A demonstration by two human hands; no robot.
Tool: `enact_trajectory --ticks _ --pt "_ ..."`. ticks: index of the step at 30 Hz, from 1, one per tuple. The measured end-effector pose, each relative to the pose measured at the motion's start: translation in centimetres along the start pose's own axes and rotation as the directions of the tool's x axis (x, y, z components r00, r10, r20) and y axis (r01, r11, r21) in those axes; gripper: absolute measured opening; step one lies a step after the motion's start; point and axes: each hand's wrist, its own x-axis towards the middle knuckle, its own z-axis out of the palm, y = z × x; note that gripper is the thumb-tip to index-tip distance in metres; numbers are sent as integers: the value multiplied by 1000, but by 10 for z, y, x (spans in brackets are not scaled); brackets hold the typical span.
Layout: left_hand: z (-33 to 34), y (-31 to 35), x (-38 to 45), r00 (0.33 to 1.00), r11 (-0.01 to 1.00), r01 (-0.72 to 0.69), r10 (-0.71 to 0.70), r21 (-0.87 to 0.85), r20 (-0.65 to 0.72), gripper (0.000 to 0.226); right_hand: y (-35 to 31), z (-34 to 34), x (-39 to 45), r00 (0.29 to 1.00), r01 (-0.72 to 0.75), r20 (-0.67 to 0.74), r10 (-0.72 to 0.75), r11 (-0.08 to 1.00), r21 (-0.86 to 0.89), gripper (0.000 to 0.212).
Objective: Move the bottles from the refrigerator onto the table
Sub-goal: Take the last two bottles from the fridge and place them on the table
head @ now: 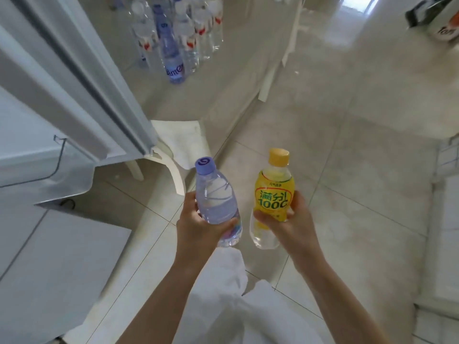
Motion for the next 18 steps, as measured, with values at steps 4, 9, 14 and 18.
enact_trajectory --ticks 4,9,14,18 --pt "19 18 59 1000 999 -6 5 35 19 68 -14 4 58 1000 -17 -5 17 1000 -2 56" --pt "42 51 144 1000 998 7 -8 54 16 73 -49 10 139 1000 -22 4 22 999 -31 64" --pt "64 78 203 1000 998 21 -20 65 -12 72 -76 9 205 1000 -17 16 18 997 -78 63" --pt "87 90 235 998 997 47 -44 56 -52 70 -91 3 255 999 -14 35 17 995 -94 67"
